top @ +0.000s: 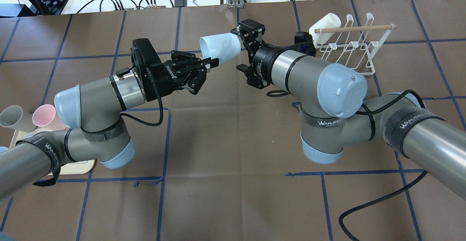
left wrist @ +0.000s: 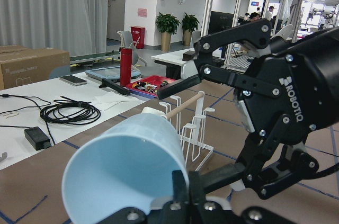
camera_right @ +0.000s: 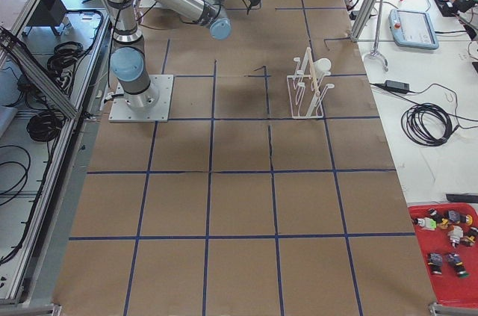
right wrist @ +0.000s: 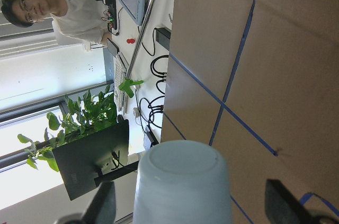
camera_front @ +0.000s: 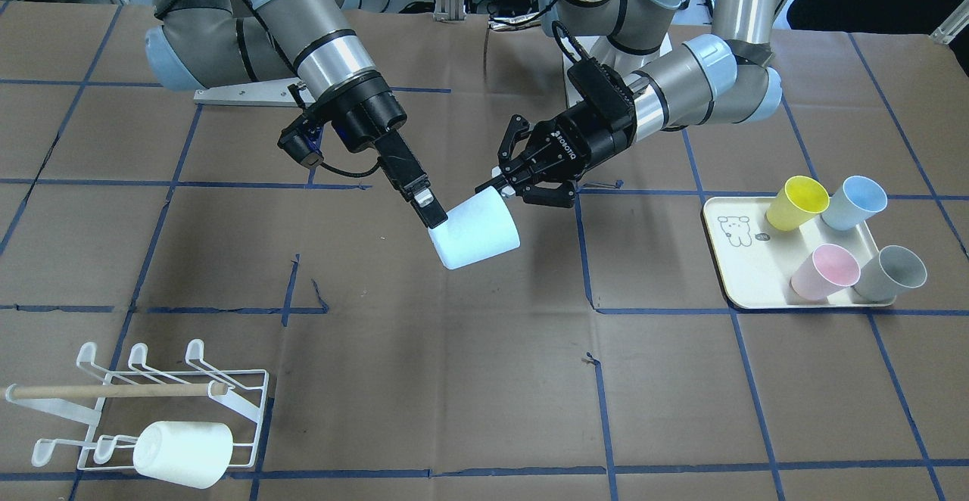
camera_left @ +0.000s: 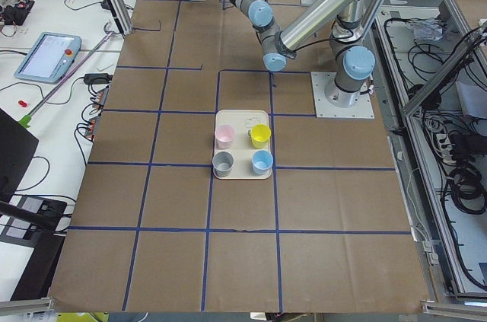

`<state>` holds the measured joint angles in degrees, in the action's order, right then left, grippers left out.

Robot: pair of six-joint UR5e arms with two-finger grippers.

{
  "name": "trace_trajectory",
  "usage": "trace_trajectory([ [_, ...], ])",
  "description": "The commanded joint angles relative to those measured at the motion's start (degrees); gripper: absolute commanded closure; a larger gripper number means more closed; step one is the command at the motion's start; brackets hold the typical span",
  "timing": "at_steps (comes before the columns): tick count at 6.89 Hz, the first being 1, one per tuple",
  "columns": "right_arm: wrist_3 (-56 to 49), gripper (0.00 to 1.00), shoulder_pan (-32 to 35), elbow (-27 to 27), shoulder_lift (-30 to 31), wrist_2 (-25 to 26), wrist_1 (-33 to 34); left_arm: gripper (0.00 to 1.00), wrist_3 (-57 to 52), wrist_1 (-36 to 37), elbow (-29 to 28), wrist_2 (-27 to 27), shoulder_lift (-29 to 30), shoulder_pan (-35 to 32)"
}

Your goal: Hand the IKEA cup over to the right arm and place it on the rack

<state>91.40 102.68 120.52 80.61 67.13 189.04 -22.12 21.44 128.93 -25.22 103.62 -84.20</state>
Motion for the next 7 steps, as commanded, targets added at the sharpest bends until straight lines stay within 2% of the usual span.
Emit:
trace_trajectory([
  [1,0.00,0.02,0.15,-1.24,-1.15,0.02,-0.08,0.99,0.33,0.00,0.00,0.00,0.00,0.00],
  [3,0.09,0.02,0.94,-3.79,-3.44,0.02,-0.16,0.99,0.33,0.00,0.00,0.00,0.00,0.00],
  [7,0.09,0.03,1.03,-4.67,-5.11,-0.07,-0.25,0.99,0.33,0.09,0.09,0.00,0.00,0.00],
])
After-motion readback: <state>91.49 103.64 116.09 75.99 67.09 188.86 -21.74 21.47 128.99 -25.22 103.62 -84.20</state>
